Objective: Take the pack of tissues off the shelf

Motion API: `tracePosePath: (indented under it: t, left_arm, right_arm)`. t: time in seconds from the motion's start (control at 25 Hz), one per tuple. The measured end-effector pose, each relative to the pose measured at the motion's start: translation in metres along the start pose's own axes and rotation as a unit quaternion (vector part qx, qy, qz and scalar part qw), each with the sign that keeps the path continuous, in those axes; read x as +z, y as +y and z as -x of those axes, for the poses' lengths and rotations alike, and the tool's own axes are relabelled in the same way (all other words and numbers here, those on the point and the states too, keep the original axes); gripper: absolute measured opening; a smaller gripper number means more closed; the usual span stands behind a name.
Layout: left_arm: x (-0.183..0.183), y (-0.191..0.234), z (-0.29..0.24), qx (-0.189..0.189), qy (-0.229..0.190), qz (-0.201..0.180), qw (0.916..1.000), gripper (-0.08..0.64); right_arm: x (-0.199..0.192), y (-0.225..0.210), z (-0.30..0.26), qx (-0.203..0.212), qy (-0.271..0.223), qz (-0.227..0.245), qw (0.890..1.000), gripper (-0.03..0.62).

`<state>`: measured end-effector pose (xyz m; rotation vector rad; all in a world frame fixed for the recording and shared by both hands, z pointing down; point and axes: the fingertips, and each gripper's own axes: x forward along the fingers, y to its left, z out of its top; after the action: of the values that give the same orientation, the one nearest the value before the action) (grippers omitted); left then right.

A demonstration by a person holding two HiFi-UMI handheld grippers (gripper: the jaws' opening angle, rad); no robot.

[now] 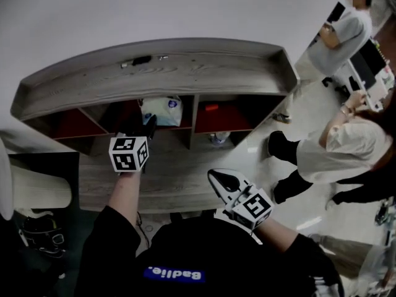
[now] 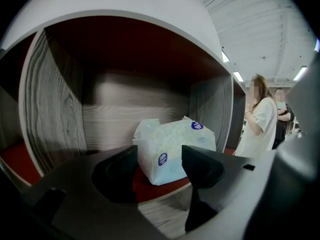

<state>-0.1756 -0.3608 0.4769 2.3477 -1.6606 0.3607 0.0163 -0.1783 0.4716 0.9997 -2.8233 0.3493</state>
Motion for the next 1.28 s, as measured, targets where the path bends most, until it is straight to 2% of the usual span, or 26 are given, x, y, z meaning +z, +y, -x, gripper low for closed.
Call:
tracePosePath:
  t: [0.32, 0.52, 0.68, 0.88, 1.28]
  left_arm:
    - [-0.011, 0.007, -0.016, -0.003, 0.037, 0.008, 0.9993, 0.266]
    - [-0.024, 0.001, -0.024, -0.011, 0.079, -0.006, 0.9968, 0.225]
    - [-0.029, 0.000, -0.026, -0.009, 0.097, -0.027, 0.9948, 0.165]
    - [-0.028, 0.003, -0.025, -0.003, 0.100, -0.036, 0.9943, 0.084]
    - [-0.017, 0.000, -0.010, 0.003, 0.071, -0.046, 0.9965, 0.028]
  right_arm:
    - [-0.007, 0.004, -0.001, -0.001, 0.005, -0.006, 1.000, 0.029]
    - [-0.006, 0.004, 0.000, -0.006, 0.002, -0.004, 1.000, 0.029]
    - [-0.004, 0.004, 0.001, -0.010, 0.000, -0.004, 1.000, 0.029]
    - [-0.004, 0.003, 0.002, -0.017, -0.001, -0.002, 1.000, 0.029]
    - [0.001, 0.007, 0.008, -0.020, -0.009, 0.005, 1.000, 0.029]
